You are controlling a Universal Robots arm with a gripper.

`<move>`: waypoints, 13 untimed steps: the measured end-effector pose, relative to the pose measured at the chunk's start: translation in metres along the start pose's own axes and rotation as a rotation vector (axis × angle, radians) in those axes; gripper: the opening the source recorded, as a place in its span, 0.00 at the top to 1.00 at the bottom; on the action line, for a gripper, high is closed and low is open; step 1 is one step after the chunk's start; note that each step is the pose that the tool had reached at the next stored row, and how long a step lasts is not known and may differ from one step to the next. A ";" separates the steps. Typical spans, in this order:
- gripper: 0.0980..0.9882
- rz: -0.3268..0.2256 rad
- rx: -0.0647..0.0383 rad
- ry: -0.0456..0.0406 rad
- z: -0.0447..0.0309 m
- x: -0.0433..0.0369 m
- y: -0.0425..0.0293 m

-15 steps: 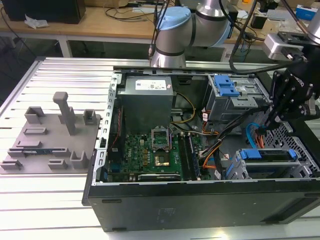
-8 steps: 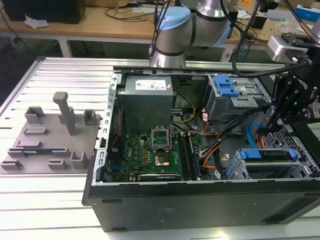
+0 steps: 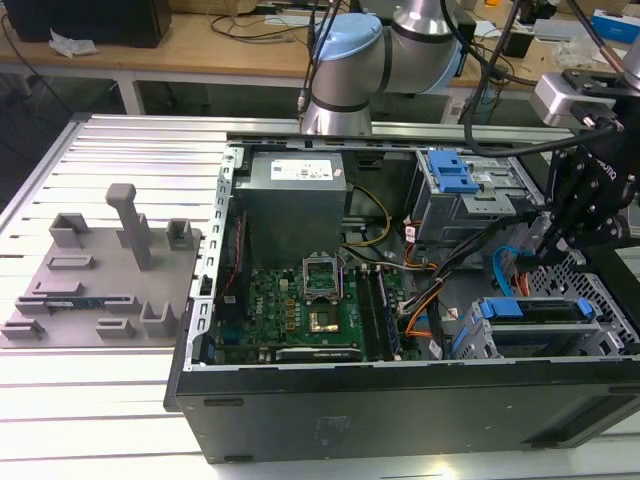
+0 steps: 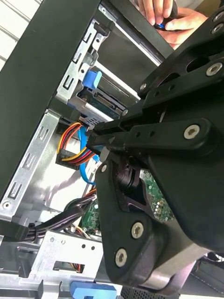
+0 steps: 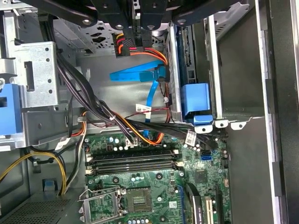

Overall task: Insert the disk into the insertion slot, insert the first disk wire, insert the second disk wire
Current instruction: 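Insert the first disk wire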

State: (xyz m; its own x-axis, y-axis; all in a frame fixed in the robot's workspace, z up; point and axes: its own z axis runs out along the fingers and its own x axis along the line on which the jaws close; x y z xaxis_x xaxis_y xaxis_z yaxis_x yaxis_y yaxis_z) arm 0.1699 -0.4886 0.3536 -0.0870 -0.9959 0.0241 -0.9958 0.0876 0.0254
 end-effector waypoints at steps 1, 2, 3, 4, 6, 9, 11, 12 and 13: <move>0.93 0.000 0.000 0.0005 -0.0001 0.0002 0.0000; 0.93 0.000 0.000 0.0010 0.0000 0.0005 -0.0001; 0.93 0.000 0.000 0.0016 0.0000 0.0008 -0.0001; 0.93 0.000 0.000 0.0026 -0.0001 0.0018 -0.0004; 0.93 0.000 0.001 0.0070 0.0000 0.0026 -0.0011; 0.93 0.001 0.004 0.0420 -0.0001 0.0028 -0.0012; 0.93 0.002 0.007 0.0721 0.0000 0.0027 -0.0012; 0.93 0.002 0.007 0.0721 0.0000 0.0028 -0.0012; 0.93 0.002 0.007 0.0722 0.0000 0.0027 -0.0012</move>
State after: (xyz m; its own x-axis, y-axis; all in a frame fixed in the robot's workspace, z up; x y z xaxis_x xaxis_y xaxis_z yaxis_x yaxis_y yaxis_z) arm 0.1709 -0.4914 0.3536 -0.0866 -0.9916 0.0961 -0.9959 0.0887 0.0181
